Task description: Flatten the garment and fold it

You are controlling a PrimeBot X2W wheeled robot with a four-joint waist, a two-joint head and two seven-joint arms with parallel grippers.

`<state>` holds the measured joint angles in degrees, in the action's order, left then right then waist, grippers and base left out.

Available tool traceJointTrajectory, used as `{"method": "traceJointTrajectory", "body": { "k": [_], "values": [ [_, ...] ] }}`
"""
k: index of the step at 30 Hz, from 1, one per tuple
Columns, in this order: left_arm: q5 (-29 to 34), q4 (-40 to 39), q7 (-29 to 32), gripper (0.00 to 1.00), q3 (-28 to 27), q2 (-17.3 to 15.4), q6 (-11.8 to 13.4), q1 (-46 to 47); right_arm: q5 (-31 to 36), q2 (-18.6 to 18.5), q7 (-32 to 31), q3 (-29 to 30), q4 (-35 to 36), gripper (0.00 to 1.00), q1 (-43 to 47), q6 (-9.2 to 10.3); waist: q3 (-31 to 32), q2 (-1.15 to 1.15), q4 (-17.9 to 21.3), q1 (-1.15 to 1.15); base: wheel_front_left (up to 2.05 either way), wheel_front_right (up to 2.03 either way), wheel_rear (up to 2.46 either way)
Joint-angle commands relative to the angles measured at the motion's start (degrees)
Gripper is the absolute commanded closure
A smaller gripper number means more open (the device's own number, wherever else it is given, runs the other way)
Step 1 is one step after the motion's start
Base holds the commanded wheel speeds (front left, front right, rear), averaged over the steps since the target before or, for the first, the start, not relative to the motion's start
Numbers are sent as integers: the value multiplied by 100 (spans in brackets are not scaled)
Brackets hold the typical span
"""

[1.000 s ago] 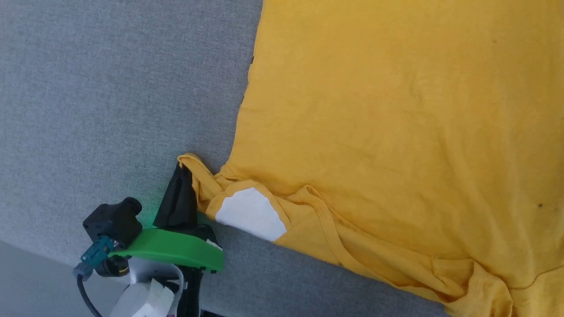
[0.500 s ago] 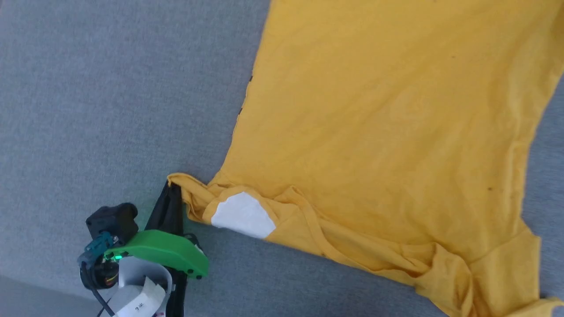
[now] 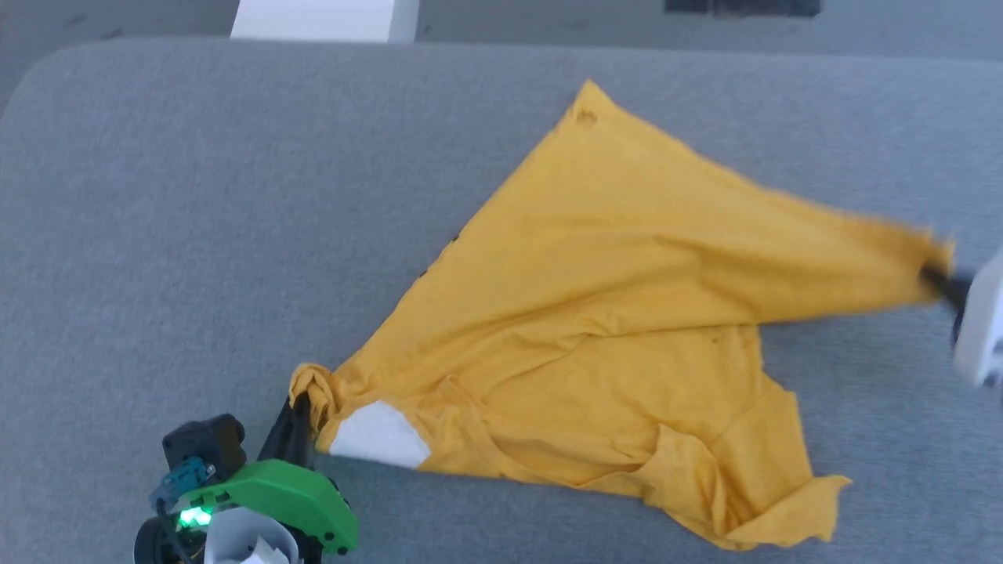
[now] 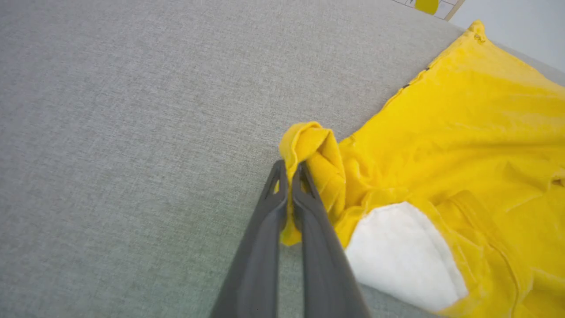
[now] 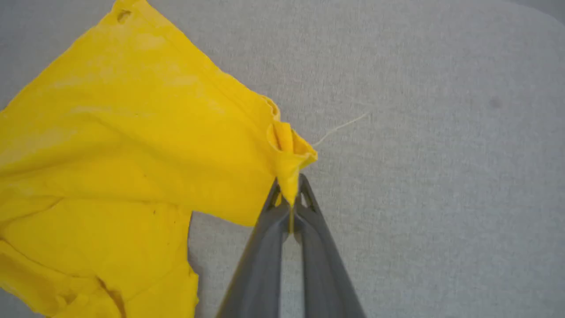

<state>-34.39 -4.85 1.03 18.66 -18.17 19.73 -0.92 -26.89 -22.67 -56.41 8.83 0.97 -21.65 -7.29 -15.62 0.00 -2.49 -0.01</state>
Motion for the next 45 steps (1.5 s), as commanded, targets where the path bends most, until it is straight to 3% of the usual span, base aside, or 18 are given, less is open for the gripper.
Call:
{"method": "traceJointTrajectory", "body": {
  "k": [1,8,14,17,18,19,28,32,39,45],
  "values": [
    [-46,31,29,100,1,-14,34,-78,-15,176,51,65,113,100,368,-20,601,0,581,1,0,0,0],
    [-130,162,17,100,101,111,23,-202,-3,1225,105,163,45,100,2198,-20,799,0,555,1,0,0,0],
    [-190,263,-7,100,120,146,14,-290,194,1531,21,-201,-328,100,2990,-20,872,0,463,1,0,0,0],
    [-212,301,-21,100,111,137,14,-335,207,1594,295,-124,-311,100,3012,-20,906,0,462,1,0,0,0],
    [-221,314,-25,100,104,134,19,-350,159,1625,533,-51,-247,27,2945,-20,930,0,469,1,0,0,0],
    [-230,322,-28,100,97,132,24,-366,74,1653,722,4,-190,0,2885,-20,952,0,475,1,0,0,0],
    [-246,235,-15,100,39,52,98,-457,-716,1699,2959,391,522,0,1801,-20,1026,0,529,1,0,0,0],
    [-226,147,6,100,50,36,106,-370,-624,1544,3349,132,291,0,1109,-20,825,0,459,1,0,0,0],
    [-179,91,23,100,193,134,48,-96,79,1316,2979,-489,-886,0,-567,-20,238,0,65,1,0,0,0],
    [-166,164,-75,100,307,303,-55,208,1013,908,1635,-1086,-2026,0,-1858,-20,-341,0,-479,1,0,0,0]
  ]
}}
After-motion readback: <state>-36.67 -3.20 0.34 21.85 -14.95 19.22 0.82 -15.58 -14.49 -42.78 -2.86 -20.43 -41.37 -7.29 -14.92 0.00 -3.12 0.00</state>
